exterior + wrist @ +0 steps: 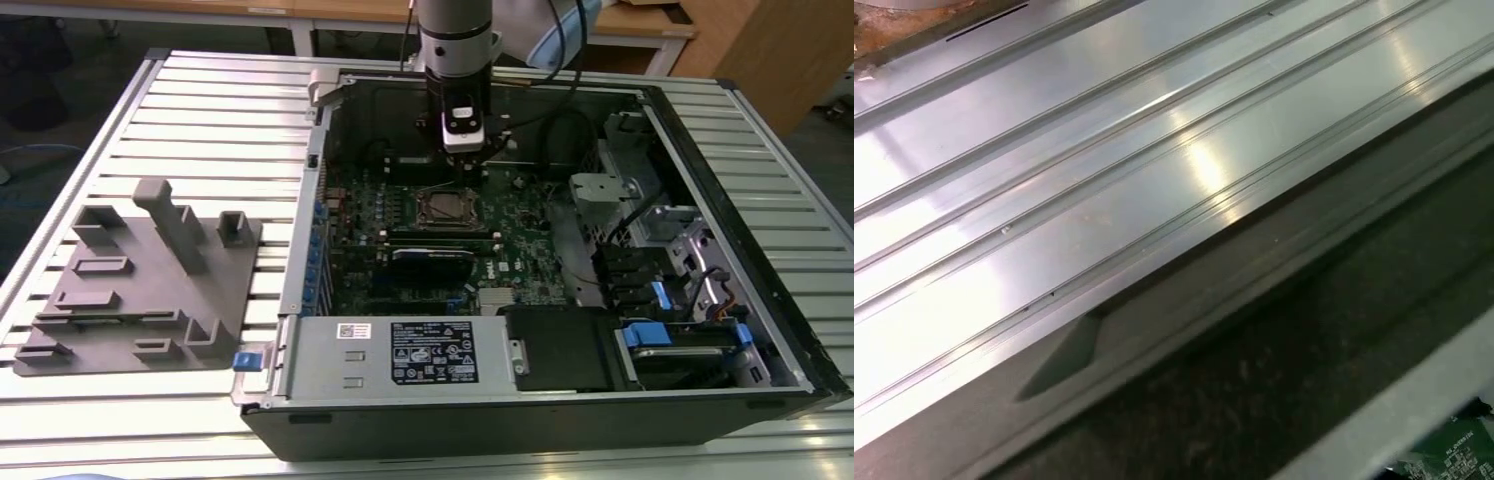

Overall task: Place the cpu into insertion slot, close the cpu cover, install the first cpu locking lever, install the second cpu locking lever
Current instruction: 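Install the first cpu locking lever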

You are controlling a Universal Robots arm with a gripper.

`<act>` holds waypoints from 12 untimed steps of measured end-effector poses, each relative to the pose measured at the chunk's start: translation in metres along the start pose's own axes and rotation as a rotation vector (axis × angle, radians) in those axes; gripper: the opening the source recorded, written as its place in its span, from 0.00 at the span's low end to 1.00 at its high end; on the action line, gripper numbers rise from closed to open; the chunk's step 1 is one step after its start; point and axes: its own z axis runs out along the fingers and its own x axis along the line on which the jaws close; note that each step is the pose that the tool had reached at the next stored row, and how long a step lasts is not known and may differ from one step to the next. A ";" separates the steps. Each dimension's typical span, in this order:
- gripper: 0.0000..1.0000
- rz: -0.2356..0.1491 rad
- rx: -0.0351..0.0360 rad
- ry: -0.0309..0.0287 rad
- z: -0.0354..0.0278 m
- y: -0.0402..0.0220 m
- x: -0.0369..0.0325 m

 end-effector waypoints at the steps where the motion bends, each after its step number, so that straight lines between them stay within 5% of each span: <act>1: 0.11 0.000 -0.0006 0.0006 -0.0001 -0.0001 0.0000; 12: 0.11 -0.003 -0.0523 0.0242 -0.0005 -0.0065 -0.0005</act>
